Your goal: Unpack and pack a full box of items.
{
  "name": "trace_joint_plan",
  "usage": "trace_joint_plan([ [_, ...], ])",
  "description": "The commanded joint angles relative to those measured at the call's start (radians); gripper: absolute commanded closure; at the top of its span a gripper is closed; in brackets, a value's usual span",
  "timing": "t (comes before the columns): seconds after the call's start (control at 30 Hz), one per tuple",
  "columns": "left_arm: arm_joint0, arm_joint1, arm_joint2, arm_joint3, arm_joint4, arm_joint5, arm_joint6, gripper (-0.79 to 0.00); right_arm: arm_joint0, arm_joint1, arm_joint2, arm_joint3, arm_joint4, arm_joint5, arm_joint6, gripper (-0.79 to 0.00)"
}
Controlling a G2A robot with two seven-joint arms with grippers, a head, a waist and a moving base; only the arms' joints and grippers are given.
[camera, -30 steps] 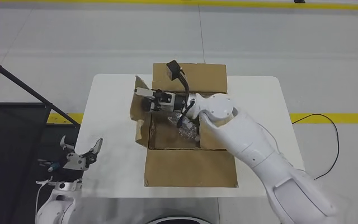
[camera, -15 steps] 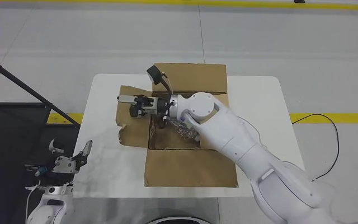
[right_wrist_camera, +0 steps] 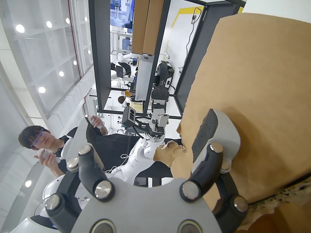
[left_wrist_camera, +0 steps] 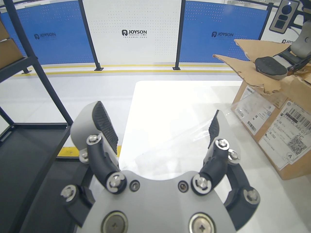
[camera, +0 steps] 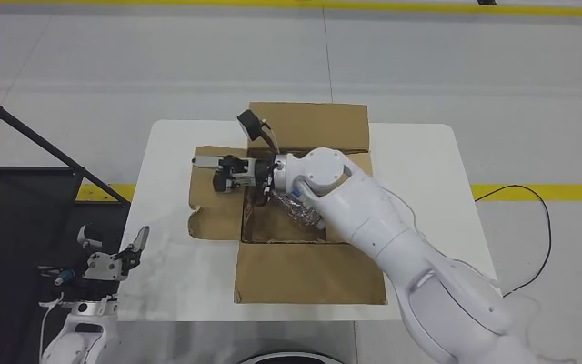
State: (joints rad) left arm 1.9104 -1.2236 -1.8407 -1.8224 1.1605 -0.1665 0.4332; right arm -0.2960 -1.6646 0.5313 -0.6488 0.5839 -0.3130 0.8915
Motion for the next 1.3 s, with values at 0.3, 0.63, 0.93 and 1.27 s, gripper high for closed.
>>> trace_joint_plan([
  [0.3, -0.027, -0.002, 0.029, 0.008, 0.072, -0.014, -0.053, -0.785, -0.005, 0.003, 0.068, 0.044, 0.015, -0.034, 0.074, -0.785],
  [0.63, -0.128, 0.004, 0.098, 0.123, 0.196, -0.079, -0.127, -0.785, -0.023, 0.009, 0.113, 0.028, -0.010, -0.036, 0.088, -0.785],
  [0.93, -0.221, 0.002, 0.141, 0.183, 0.223, -0.038, -0.162, -0.785, -0.037, 0.012, 0.142, 0.011, -0.042, -0.023, 0.099, -0.785],
  [1.27, -0.274, 0.005, 0.141, 0.233, 0.234, -0.049, -0.166, -0.785, -0.053, 0.018, 0.178, -0.004, -0.072, -0.014, 0.100, -0.785],
])
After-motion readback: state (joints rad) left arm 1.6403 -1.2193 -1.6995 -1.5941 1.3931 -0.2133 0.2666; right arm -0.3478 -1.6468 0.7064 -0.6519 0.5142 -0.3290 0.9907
